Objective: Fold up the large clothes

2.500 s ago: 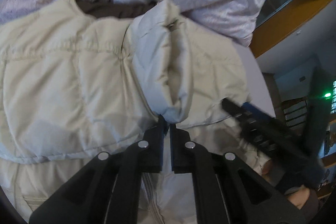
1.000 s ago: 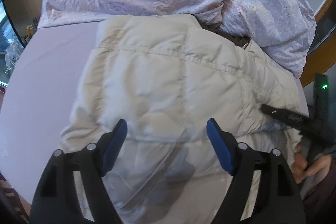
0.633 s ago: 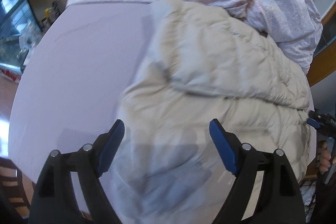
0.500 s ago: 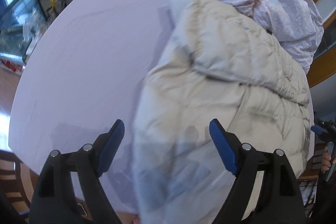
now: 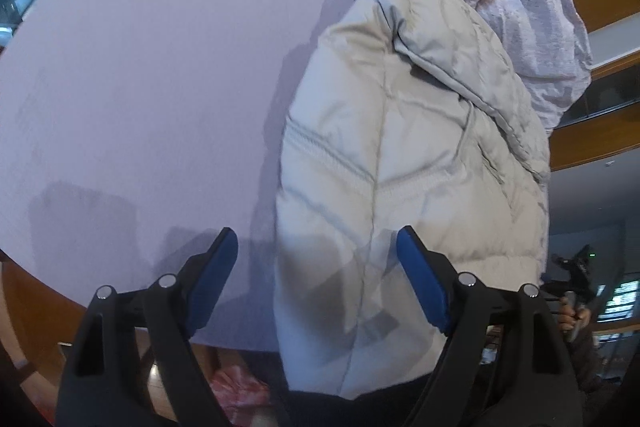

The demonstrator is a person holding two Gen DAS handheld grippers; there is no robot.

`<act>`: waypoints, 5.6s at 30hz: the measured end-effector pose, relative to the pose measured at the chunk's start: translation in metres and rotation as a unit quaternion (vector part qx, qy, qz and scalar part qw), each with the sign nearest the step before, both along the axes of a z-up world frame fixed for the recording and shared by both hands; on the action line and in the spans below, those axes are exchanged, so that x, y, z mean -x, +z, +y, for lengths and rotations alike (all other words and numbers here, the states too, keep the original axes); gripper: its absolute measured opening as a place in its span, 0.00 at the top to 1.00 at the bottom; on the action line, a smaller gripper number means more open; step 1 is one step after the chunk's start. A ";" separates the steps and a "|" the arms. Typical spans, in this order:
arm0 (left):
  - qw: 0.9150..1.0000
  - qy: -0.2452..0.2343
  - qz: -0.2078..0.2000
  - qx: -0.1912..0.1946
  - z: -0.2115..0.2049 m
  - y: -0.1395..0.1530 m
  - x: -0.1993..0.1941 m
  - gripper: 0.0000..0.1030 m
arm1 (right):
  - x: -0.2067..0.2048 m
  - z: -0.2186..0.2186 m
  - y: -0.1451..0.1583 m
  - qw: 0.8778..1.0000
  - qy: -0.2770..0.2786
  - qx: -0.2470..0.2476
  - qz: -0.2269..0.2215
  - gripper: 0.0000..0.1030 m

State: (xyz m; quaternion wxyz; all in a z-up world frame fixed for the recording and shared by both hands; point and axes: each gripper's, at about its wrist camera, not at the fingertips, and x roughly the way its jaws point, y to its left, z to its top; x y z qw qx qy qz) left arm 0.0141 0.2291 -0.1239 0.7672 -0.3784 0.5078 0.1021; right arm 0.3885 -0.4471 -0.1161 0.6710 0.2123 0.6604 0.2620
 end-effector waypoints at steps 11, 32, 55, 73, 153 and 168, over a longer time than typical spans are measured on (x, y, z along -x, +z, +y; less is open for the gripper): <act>0.999 0.002 -0.011 0.030 -0.010 -0.008 0.007 0.33 | 0.010 0.016 -0.012 0.997 0.063 -0.045 0.026 0.15; 0.999 -0.041 -0.024 0.004 -0.042 0.012 0.007 0.88 | 0.029 0.032 0.010 0.989 0.135 -0.057 -0.028 0.85; 0.980 0.000 -0.161 -0.117 -0.004 0.146 -0.064 0.90 | -0.040 0.092 0.158 0.957 0.061 -0.032 -0.281 0.87; 0.976 0.029 -0.140 -0.166 0.039 0.178 -0.192 0.90 | -0.141 0.180 0.176 0.950 0.044 0.064 -0.303 0.88; 0.955 -0.092 -0.017 -0.280 -0.051 0.122 -0.357 0.08 | -0.149 0.411 0.134 0.941 0.076 0.141 -0.297 0.91; 0.963 -0.072 -0.001 -0.259 -0.040 0.110 -0.354 0.08 | -0.099 0.385 0.114 0.934 0.096 0.106 -0.327 0.35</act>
